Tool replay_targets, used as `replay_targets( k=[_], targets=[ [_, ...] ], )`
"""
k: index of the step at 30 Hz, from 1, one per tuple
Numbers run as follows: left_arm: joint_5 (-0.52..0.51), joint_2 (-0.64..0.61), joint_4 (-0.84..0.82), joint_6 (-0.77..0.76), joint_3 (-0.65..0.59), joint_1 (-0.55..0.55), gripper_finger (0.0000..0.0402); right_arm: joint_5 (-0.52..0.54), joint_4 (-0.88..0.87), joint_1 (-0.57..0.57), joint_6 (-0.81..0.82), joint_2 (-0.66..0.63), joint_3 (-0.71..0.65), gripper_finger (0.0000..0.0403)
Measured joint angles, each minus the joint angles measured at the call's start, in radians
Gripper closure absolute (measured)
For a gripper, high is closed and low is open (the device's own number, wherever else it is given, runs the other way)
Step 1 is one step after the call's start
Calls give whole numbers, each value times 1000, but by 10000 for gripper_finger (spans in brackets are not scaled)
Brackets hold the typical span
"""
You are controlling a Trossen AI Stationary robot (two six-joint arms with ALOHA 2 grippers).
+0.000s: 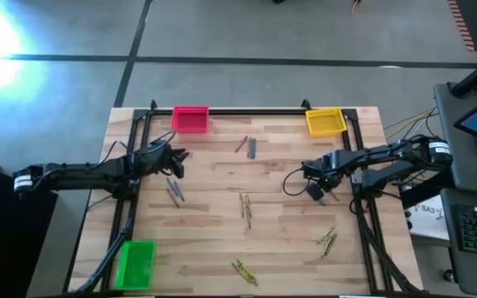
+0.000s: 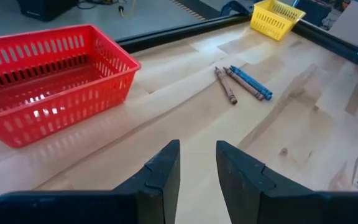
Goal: Sort crayons
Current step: Put the brown crayon into the yellow bin
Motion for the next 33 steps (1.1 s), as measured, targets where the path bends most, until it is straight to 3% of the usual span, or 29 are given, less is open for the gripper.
replay_targets(
  k=[6,10,15,21,27,33],
  targets=[
    [0,6,21,6,0,0,315,38,69,-2,-52,-31,127,383],
    [-1,7,76,31,0,0,316,218,81,-58,-148,-39,242,384],
    [-1,7,93,59,0,0,316,453,120,-210,-265,-25,335,383],
    [3,7,77,69,0,0,316,601,133,-423,-377,5,374,381],
    [4,32,19,78,-1,0,316,637,223,-596,-473,35,368,380],
    [2,59,20,83,-1,0,316,636,326,-671,-601,85,368,367]
  ],
)
